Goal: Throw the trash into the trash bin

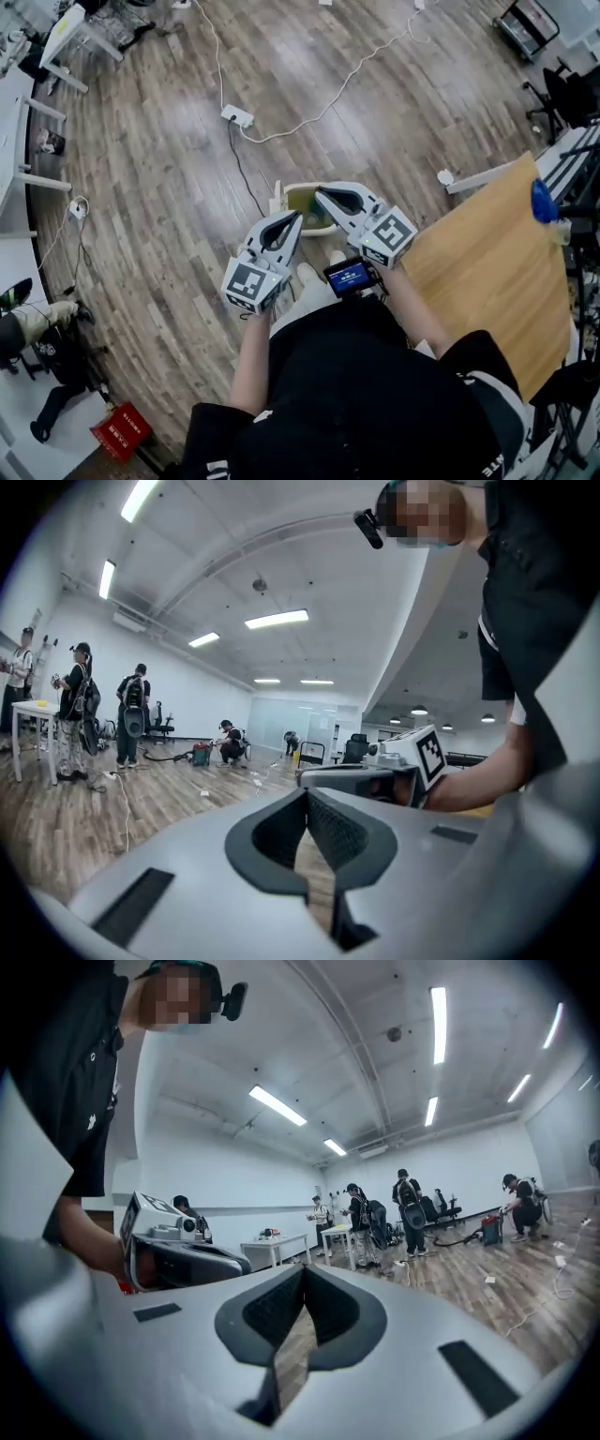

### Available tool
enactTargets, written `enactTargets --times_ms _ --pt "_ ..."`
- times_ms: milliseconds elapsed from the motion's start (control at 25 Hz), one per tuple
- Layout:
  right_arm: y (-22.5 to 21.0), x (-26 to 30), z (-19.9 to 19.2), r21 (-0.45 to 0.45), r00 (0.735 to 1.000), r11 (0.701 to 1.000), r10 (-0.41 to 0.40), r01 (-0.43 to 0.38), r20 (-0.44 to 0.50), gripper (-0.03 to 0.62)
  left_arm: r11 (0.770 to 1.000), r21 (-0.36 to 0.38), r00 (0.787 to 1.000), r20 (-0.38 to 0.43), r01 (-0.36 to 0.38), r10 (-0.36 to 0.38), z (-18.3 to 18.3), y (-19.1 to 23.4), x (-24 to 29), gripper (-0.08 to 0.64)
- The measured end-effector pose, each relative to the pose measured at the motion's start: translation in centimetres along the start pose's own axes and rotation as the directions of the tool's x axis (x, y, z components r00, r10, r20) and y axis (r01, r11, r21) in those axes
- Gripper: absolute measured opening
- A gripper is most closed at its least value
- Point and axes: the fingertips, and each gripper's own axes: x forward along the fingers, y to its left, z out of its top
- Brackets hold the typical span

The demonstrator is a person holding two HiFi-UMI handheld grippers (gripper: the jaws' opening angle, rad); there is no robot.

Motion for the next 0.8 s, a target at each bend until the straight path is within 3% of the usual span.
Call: enactTargets --times_ms 80,200,360,800 --pt "1.4 -0.2 2.5 -0.035 1.000 0.999 0.012 -0.011 0.024 -0.002 1.000 0.010 0.999 0.040 -0.008 0.007 1.3 0.2 -0.9 0.008" --pt "4.4 -1.6 4.6 -0.054 0.999 0.998 0.031 -0.029 0.040 -0.002 1.000 0.022 0.999 0.037 -0.016 0.015 1.4 -1.1 -2.7 0.008" --pt "5.3 -1.8 7.2 -0.095 0.996 0.995 0.033 -0.025 0.087 -0.002 0.999 0.032 0.995 0.095 -0.042 0.039 2.9 -0.6 -3.9 0.008" --pt "6.3 -0.7 7.6 -0.106 0.997 0.994 0.029 -0.022 0.067 -0.002 1.000 0.004 0.991 0.131 -0.022 0.021 3.2 -0.5 -4.5 0.008"
